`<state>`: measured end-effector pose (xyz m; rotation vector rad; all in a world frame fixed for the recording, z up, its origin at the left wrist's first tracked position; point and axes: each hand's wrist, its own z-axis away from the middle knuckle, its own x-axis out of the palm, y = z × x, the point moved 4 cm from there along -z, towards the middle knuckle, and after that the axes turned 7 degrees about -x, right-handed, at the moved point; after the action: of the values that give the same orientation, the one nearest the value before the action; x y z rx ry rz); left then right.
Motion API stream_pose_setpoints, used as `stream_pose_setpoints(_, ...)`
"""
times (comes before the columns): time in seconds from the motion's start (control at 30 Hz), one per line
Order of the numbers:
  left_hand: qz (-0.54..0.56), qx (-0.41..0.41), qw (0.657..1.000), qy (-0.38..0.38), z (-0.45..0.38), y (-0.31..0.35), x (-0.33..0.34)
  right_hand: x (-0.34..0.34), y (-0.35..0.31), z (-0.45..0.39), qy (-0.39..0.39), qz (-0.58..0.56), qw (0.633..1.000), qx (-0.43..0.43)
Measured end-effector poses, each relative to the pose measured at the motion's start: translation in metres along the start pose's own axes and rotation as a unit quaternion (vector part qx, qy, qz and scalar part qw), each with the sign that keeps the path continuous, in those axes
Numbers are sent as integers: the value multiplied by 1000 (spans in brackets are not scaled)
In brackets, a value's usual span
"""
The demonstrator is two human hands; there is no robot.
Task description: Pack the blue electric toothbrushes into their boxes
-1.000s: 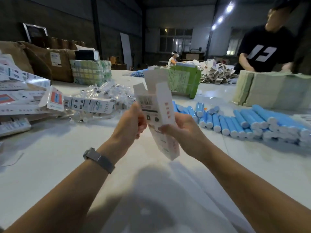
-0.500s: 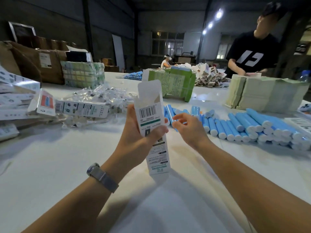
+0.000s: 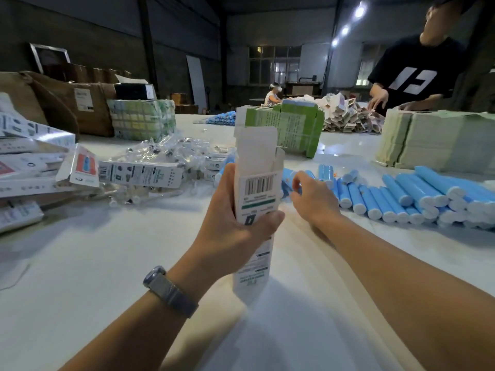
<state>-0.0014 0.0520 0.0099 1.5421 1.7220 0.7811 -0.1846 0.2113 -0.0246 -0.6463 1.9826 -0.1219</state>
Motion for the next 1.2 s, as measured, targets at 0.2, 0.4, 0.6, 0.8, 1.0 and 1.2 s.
stream_pose_setpoints(0.2,21,-25,999,15,-2,-4,-2,-60,-18,9,153,-146,977,-1)
stream_pose_setpoints(0.4,81,-79,993,-18,-3,-1,-10,-136,-72,30,238,-462,853,-51)
stream_pose_setpoints(0.6,94,-62,992,-58,-3,-1,-9,-164,-99,44,226,-665,711,-36)
stream_pose_setpoints(0.8,42,-9,997,-69,0,10,-7,-174,-101,45,241,-674,697,-36)
stream_pose_setpoints(1.0,7,8,997,-73,1,8,-8,-181,-121,50,259,-459,835,-160)
stream_pose_setpoints(1.2,8,18,998,-65,0,6,-8,-185,-131,55,256,-339,879,-219)
